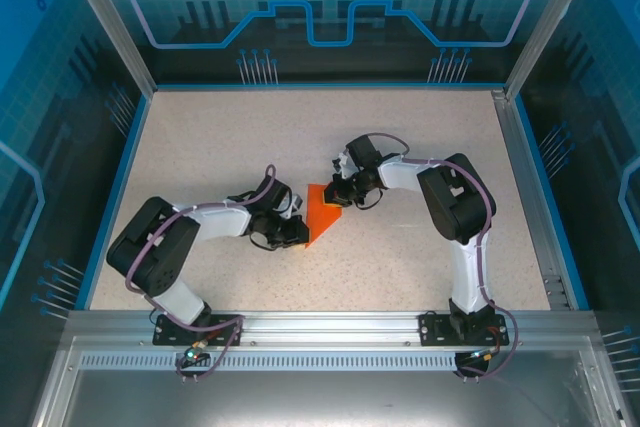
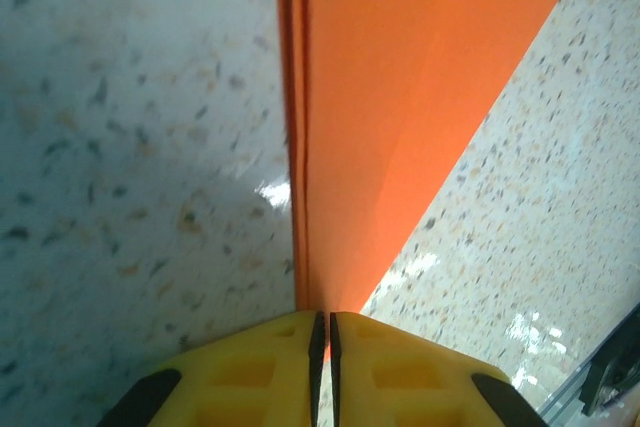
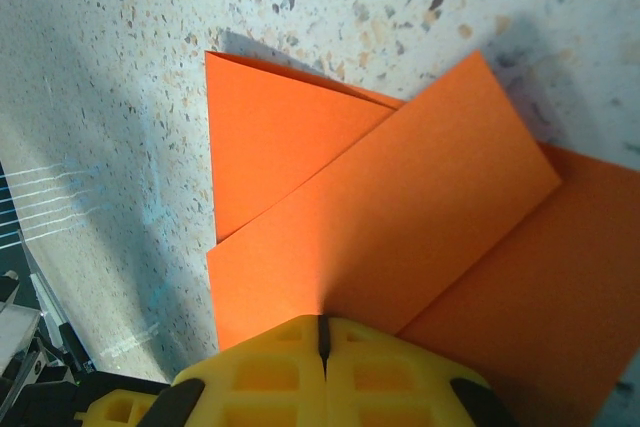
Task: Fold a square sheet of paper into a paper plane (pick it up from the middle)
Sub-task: Fourth fold the wing at the center of the table.
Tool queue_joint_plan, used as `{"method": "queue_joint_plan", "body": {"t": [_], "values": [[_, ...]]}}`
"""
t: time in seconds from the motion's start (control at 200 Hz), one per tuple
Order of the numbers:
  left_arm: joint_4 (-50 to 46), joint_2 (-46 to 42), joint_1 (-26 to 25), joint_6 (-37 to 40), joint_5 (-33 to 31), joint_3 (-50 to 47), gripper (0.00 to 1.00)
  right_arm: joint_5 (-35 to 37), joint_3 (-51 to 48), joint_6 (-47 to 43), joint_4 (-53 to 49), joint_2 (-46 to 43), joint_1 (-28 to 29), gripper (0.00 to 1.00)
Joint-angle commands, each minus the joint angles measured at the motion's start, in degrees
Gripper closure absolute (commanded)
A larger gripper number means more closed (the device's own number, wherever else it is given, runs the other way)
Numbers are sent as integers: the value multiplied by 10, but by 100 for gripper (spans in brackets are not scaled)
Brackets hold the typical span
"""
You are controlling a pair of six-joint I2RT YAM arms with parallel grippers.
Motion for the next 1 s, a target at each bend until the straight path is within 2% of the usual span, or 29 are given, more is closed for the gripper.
{"method": "queue_joint_plan", "body": {"t": [0.0,0.165,0.56,0.785,0.99], "values": [[-73,-20,-3,-6,2,-2,85,68,-25,3,-33,32,4,96],[-37,-40,-3,-34,5,31,83,65,-22,3,-34,34,5,95],[-1,25,-31,-51,16,51,82,65,-21,2,-36,35,7,96],[-28,55,-32,-51,-9,24,85,65,-24,3,-35,37,7,96],[-34,27,-34,-57,-37,-32,87,68,-26,1,-35,39,7,96]]}}
